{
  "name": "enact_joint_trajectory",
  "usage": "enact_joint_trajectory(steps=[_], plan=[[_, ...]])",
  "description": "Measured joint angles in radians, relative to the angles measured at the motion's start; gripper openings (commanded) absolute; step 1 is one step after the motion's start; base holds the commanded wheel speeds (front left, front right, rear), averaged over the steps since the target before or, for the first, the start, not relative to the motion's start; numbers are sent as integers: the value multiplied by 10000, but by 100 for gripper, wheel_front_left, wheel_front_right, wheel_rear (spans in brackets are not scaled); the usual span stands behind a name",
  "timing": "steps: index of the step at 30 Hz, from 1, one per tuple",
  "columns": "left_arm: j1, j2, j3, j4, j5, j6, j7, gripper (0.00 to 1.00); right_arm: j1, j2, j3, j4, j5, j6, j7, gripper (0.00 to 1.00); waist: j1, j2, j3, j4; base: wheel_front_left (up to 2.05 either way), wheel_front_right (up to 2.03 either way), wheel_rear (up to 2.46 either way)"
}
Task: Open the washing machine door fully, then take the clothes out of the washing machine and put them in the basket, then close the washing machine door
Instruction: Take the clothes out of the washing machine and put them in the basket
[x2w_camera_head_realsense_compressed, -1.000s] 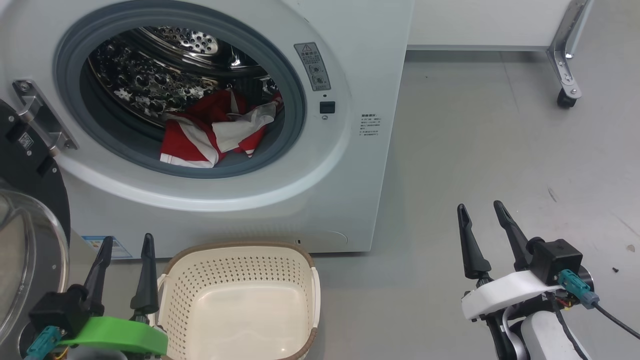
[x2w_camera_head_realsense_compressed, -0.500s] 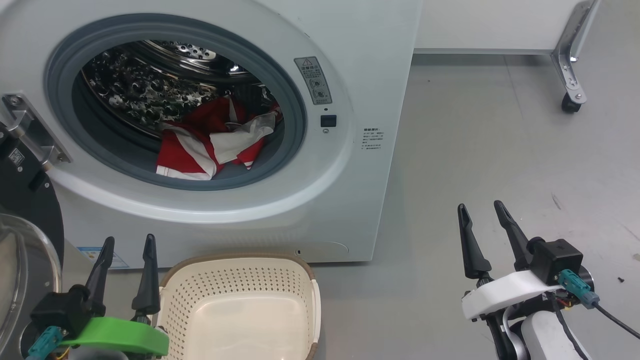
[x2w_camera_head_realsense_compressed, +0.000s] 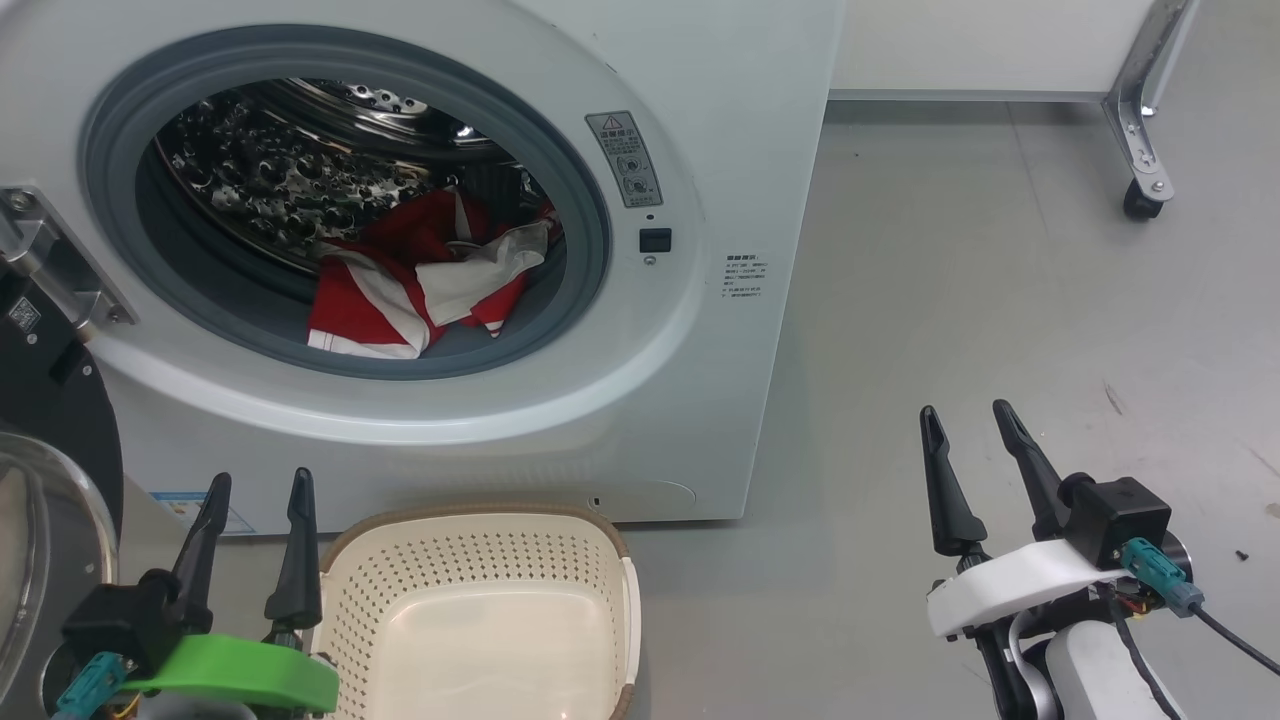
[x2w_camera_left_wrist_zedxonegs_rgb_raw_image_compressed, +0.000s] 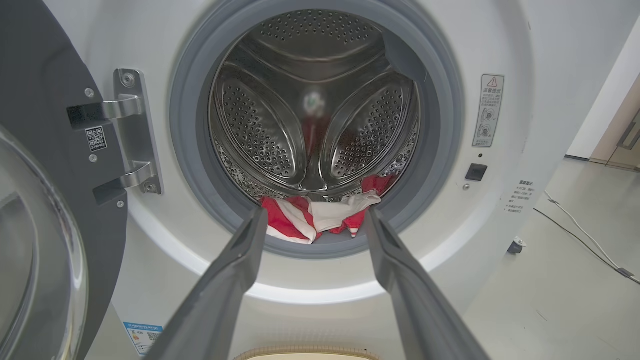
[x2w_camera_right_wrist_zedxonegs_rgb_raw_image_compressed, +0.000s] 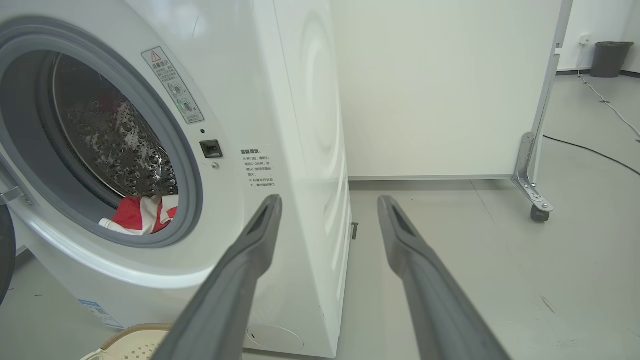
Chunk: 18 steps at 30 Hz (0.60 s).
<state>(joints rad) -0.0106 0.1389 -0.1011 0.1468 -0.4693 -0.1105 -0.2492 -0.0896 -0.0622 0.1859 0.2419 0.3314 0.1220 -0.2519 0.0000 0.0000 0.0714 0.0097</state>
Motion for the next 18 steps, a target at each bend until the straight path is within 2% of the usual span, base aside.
enact_joint_trajectory(steps=[18], plan=[[0,-2,4,2,0,-2,0,100,-1,6,-6,-4,0,0,0,100,0,0,14,4,0,0,0]])
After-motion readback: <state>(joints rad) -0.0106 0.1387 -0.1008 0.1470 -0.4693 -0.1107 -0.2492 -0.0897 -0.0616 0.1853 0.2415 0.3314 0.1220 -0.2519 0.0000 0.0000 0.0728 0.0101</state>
